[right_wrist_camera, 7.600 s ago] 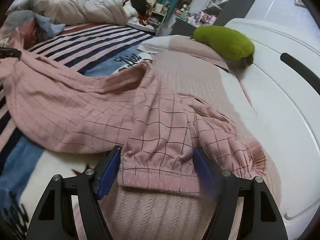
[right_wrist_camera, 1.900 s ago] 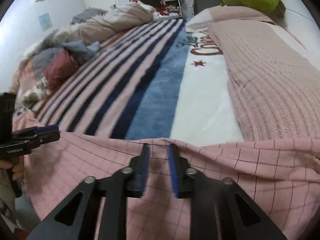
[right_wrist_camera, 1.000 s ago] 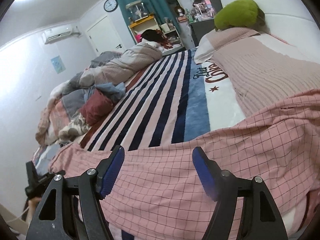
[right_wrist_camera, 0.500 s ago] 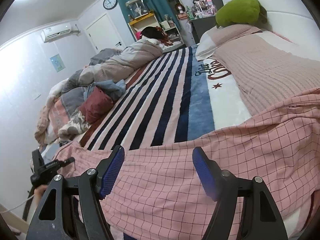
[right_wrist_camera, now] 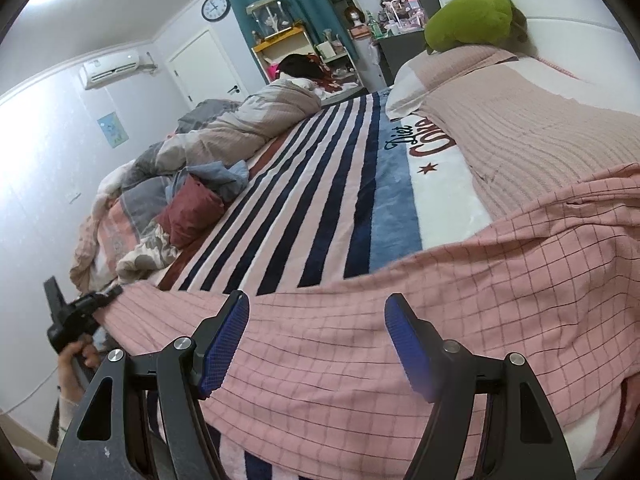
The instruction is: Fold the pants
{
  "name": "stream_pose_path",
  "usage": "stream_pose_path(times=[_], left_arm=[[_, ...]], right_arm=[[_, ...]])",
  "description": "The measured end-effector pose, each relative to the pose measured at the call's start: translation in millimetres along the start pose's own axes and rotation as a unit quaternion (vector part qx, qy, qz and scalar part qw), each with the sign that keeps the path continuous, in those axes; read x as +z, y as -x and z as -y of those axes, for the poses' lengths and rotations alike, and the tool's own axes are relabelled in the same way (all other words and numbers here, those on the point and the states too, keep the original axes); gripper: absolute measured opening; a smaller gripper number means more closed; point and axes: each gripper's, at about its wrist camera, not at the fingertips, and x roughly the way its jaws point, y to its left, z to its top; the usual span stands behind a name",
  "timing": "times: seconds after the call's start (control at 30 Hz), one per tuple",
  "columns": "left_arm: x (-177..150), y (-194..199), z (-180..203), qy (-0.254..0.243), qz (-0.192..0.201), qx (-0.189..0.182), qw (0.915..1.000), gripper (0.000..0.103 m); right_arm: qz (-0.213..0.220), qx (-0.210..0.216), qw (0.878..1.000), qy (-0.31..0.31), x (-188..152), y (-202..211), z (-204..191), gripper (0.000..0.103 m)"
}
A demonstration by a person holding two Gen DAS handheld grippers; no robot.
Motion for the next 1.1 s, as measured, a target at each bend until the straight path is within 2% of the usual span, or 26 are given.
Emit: stream_pose_path(times=[0.17, 0.37, 0.53, 0.7, 0.83, 1.1], left_arm=[[24.8, 23.4, -10.3, -0.003, 0.035, 0.018, 0.9992, 0.001], [58.5, 63.5, -34.5, -0.026, 0.082, 0.085, 0.9927, 0.001], [75.3, 82.6, -52.4, -0.036, 0.095, 0.125, 0.9869, 0.001], [70.6, 84.1, -44.3, -0.057, 0.08, 0.113, 0.9888, 0.001], [63.3, 83.3, -25.7, -0.072, 0.069, 0.088, 0.9911, 0.001], [31.5, 71.0, 48.0, -0.141, 0.032, 0.017, 0.9894, 0.001]], right_arm=[[-0.01, 0.002, 1.0, -0.005, -4.3, -2.7, 0.4, 0.067], [-0.036, 0.017, 0.999, -0.004, -14.0, -16.5, -8.3, 0.067], [-0.058, 0.028, 0.998, -0.003, -23.7, -30.8, -18.3, 0.067], [-0.06, 0.032, 0.998, -0.001, -26.5, -33.7, -25.1, 0.067], [-0.06, 0.032, 0.998, 0.002, -26.9, -32.9, -25.8, 0.067], [-0.05, 0.034, 0.998, -0.012, -27.8, -22.6, -8.6, 0.067]])
